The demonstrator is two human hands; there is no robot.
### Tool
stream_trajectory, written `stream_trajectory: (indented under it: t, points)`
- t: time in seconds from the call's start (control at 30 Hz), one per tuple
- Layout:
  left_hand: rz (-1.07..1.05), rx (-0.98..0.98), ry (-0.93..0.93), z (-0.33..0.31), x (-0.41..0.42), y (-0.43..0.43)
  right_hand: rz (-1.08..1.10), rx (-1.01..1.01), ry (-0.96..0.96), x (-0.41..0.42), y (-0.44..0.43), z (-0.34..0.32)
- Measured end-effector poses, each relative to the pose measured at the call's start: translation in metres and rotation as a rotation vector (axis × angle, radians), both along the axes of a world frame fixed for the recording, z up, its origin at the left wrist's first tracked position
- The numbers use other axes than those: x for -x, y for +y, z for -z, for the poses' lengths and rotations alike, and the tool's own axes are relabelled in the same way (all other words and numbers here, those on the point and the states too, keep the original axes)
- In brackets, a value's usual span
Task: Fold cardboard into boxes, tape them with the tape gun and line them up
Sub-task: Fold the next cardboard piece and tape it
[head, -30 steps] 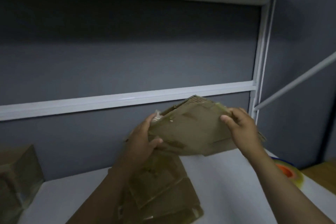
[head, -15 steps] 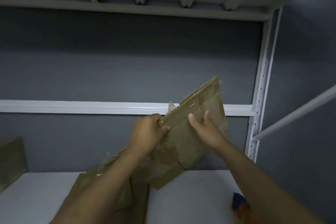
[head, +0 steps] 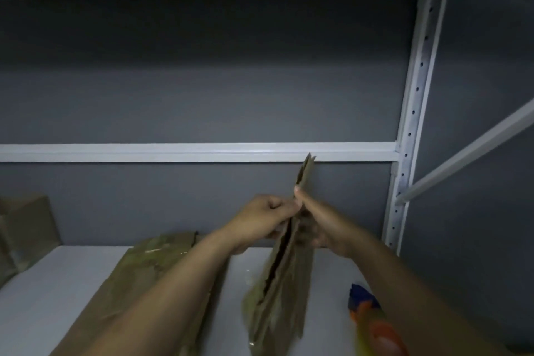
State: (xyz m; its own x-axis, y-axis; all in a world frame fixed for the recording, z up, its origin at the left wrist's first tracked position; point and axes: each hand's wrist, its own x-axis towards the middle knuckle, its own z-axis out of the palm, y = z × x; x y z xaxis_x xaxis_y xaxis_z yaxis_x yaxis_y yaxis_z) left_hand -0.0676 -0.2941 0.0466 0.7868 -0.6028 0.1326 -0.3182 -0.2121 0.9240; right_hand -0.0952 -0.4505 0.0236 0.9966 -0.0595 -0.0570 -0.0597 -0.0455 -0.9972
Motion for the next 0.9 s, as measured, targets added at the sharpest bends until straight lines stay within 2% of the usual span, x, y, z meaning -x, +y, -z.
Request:
stream_trajectory:
  t: [0.1, 0.2, 0.37, 0.53, 0.67, 0.8, 0.9]
  points:
    - [0.000, 0.055, 0.086, 0.013, -0.001, -0.005, -0.041, 0.031, 0.006, 0.002, -0.001, 0.003]
    - [-0.054, 0.043, 0.079, 0.022, -0.011, -0.003, -0.022, 0.194, -0.021, 0.001, -0.003, 0.004]
    - [-0.200, -0.139, 0.039, 0.034, -0.026, 0.006, 0.065, 0.517, -0.044, -0.004, -0.003, 0.017]
    - [-0.364, -0.265, -0.129, 0.040, -0.040, 0.020, 0.169, 0.598, -0.168, -0.017, -0.005, 0.025]
    - [-0.356, -0.244, -0.011, 0.044, -0.046, 0.027, 0.176, 0.693, -0.169, -0.025, -0.014, 0.028]
    - [-0.526, -0.244, -0.132, 0.048, -0.070, 0.042, 0.332, 0.902, -0.097, -0.017, -0.036, 0.014]
    - [-0.592, -0.383, -0.224, 0.059, -0.084, 0.053, 0.396, 0.954, -0.060, -0.008, -0.050, 0.011]
